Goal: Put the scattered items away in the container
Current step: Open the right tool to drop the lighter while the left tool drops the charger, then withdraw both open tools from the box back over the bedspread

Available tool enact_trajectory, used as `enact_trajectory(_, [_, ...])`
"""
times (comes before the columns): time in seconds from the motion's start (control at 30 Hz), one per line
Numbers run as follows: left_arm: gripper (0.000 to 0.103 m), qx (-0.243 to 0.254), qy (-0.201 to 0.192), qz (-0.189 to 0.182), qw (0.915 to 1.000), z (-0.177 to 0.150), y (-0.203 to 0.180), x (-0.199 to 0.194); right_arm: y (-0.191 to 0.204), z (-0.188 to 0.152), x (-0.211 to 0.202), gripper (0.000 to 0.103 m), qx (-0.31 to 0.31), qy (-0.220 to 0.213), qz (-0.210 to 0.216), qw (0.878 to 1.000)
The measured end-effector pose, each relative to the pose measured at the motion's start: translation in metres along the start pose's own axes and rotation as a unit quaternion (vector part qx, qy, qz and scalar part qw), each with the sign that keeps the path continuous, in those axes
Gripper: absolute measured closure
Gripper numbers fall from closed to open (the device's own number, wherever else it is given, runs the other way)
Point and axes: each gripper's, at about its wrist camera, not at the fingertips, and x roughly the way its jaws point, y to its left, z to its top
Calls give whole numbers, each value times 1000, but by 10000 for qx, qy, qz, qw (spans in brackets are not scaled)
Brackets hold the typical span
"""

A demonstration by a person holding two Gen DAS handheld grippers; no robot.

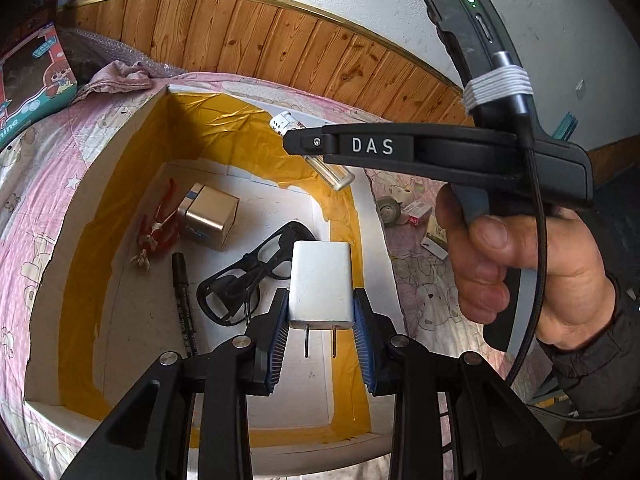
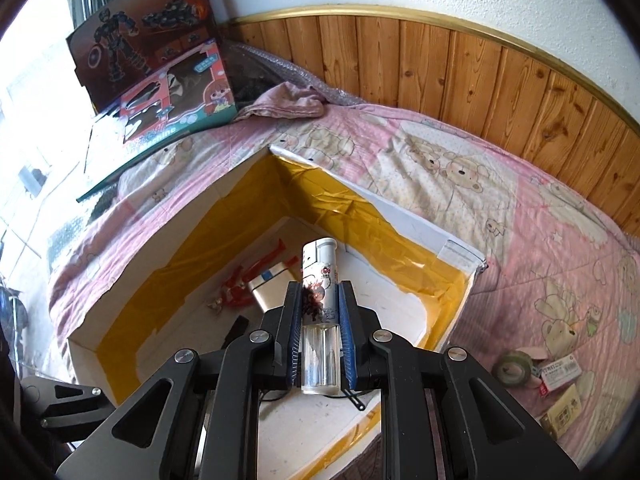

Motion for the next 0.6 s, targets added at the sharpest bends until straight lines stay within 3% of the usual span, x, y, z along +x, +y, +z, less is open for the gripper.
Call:
enact_trajectory(0.1, [69,-59,39,129,9999,1,4,6,-7,3,6,66,83,-46,-36,9999])
enact_trajectory(0.37, [68,-346,-62,-1,9994,1,19,-1,-27,-14,-12,68,625,-235,154,9976])
enact_trajectory(0.6, [68,-383,-127,42,9992,-1,16,-10,-18,-42,-33,69,875,-285,432,9948])
